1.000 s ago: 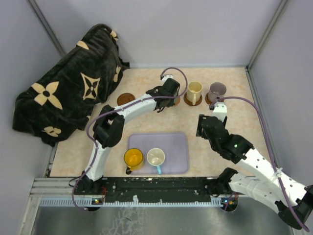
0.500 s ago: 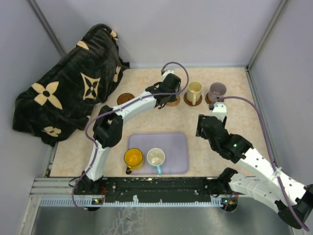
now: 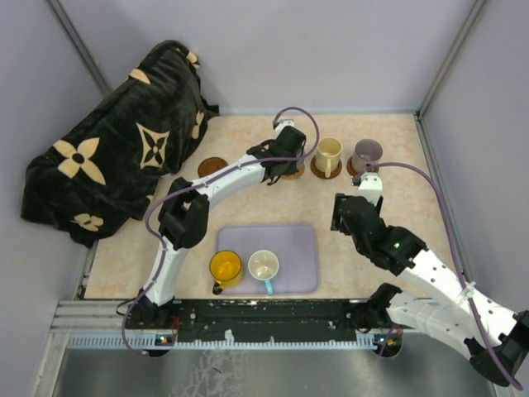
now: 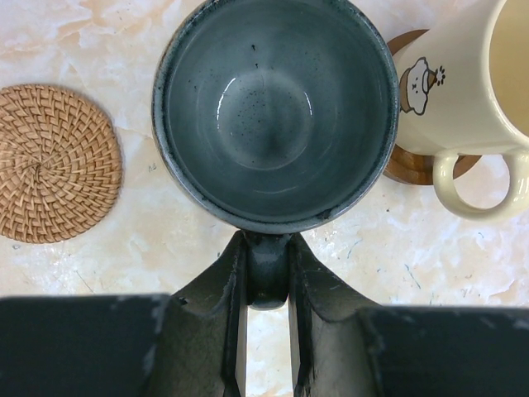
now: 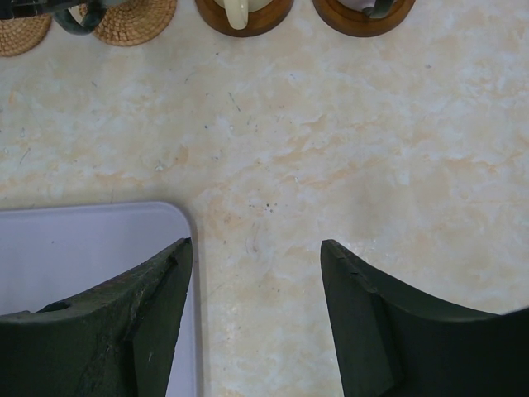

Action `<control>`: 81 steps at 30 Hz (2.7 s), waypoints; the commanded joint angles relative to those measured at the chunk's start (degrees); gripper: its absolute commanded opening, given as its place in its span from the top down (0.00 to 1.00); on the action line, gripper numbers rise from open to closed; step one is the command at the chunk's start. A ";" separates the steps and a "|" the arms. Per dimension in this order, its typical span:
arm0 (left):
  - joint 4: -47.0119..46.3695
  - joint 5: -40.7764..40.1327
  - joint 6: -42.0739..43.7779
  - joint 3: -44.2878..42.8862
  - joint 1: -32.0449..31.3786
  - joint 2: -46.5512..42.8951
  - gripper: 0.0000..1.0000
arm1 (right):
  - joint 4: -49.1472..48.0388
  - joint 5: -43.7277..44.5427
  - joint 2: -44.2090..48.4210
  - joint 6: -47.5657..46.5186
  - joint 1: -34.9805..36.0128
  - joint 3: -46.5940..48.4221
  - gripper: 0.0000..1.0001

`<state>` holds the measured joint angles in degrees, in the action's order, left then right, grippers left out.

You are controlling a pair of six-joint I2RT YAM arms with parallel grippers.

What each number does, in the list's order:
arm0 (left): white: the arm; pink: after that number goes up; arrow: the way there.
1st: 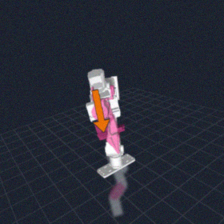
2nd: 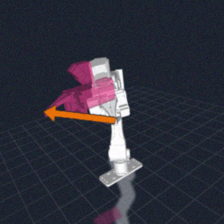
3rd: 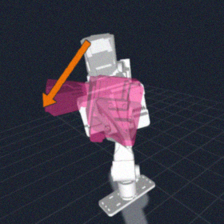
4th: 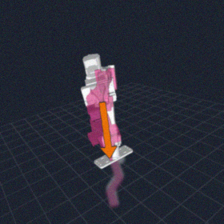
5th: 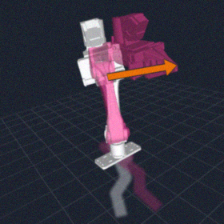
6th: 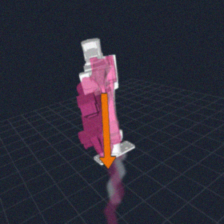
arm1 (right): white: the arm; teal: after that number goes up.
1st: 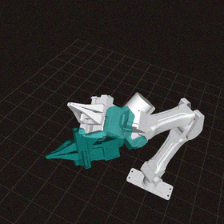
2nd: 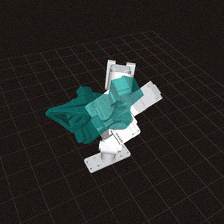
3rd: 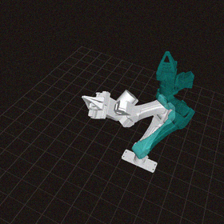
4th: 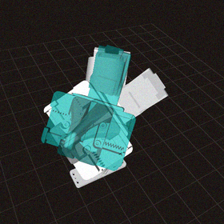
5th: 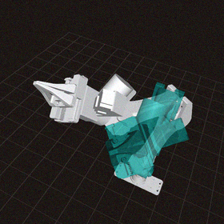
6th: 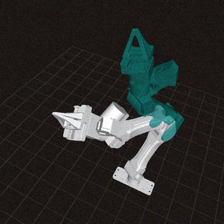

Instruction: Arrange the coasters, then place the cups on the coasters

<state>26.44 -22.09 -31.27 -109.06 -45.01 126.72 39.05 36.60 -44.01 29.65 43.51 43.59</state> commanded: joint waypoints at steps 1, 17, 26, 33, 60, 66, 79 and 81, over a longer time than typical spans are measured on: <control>-3.08 -0.32 0.15 -3.71 -0.22 -0.06 1.00 | -1.17 1.09 0.13 -0.20 0.26 1.05 0.36; -1.88 -0.63 0.56 -5.29 -0.25 1.48 1.00 | -1.51 0.80 0.06 -0.29 0.28 0.80 0.35; -0.17 -0.84 0.53 -6.37 -0.17 1.80 1.00 | -1.78 0.68 -0.39 -0.30 0.23 0.79 0.36; 0.00 -0.53 0.43 -6.29 -0.14 1.93 1.00 | -1.61 0.75 -0.22 -0.32 0.32 0.79 0.35; 0.58 -0.22 -1.38 -1.50 -0.12 1.19 1.00 | -1.25 1.20 0.24 -0.20 0.30 0.87 0.35; -0.26 -0.60 -1.51 0.97 -0.13 0.88 1.00 | -1.25 1.27 0.41 -0.24 0.28 0.88 0.35; -1.23 -0.03 -0.95 0.59 -0.16 0.40 0.66 | -1.30 0.71 0.59 -0.14 0.27 0.70 0.35; -0.98 0.08 -0.95 0.55 -0.16 0.34 0.57 | -1.34 0.64 0.59 -0.20 0.20 0.70 0.35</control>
<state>26.85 -21.89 -32.14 -108.16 -45.01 129.10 39.03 36.58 -44.27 29.65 43.51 43.59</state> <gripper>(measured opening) 0.364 0.652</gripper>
